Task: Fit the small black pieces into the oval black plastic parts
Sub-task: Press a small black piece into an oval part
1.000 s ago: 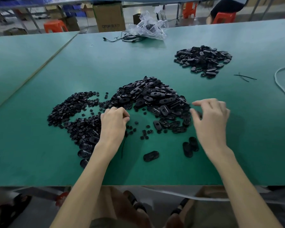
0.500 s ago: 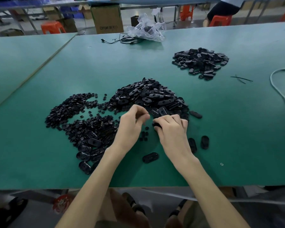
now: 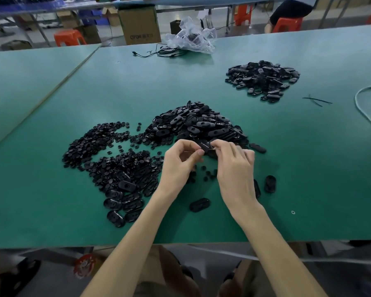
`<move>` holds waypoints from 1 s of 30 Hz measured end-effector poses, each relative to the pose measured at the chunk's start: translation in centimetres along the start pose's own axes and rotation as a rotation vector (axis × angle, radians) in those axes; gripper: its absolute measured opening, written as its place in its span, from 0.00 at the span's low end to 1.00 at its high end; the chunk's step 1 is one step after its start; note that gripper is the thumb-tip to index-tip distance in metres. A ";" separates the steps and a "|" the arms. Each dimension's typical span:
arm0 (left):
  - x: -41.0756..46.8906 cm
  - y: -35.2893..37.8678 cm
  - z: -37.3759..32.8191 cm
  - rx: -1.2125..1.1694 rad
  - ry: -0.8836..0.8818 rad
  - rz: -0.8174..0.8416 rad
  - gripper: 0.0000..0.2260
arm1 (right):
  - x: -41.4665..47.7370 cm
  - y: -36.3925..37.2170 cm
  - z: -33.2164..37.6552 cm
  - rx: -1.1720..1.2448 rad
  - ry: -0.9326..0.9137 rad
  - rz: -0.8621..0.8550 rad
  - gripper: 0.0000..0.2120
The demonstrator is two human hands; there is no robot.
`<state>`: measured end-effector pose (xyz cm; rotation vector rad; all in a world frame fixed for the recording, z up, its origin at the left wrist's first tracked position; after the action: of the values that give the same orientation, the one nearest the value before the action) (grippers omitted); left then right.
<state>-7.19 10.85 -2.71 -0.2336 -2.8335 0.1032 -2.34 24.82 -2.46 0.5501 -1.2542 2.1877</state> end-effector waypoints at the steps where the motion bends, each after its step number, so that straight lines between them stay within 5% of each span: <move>1: 0.0 0.0 0.1 0.005 -0.010 -0.003 0.05 | 0.3 0.0 -0.1 0.026 0.002 0.019 0.16; 9: 0.2 -0.1 0.5 -0.058 0.001 0.000 0.03 | 1.3 -0.7 -0.2 0.293 0.086 0.153 0.10; 15: 0.4 -0.6 0.7 -0.094 0.001 -0.055 0.02 | 0.6 0.1 -0.3 0.842 0.496 0.280 0.08; 18: 0.4 -0.7 0.9 -0.107 0.004 -0.084 0.02 | 0.0 0.3 -0.5 1.063 0.536 0.339 0.08; 24: 0.2 -0.7 0.8 -0.100 0.031 -0.072 0.05 | 0.1 0.6 -1.0 1.024 0.534 0.333 0.09; 30: 0.1 -0.4 0.7 -0.083 0.042 -0.062 0.07 | 0.9 0.0 -3.1 0.974 0.632 0.138 0.08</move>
<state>-7.58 10.43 -3.35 -0.1633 -2.8034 -0.0322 -3.27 27.73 -3.44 0.0676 0.1498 2.6866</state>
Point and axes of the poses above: each hand's wrist, its own x-axis towards the middle knuckle, its own y-axis out of the palm, z = x × y, the point moved 3 cm from there along x, towards the middle knuckle, and after that the axes turned 6 degrees about y, right-handed, at the moved point
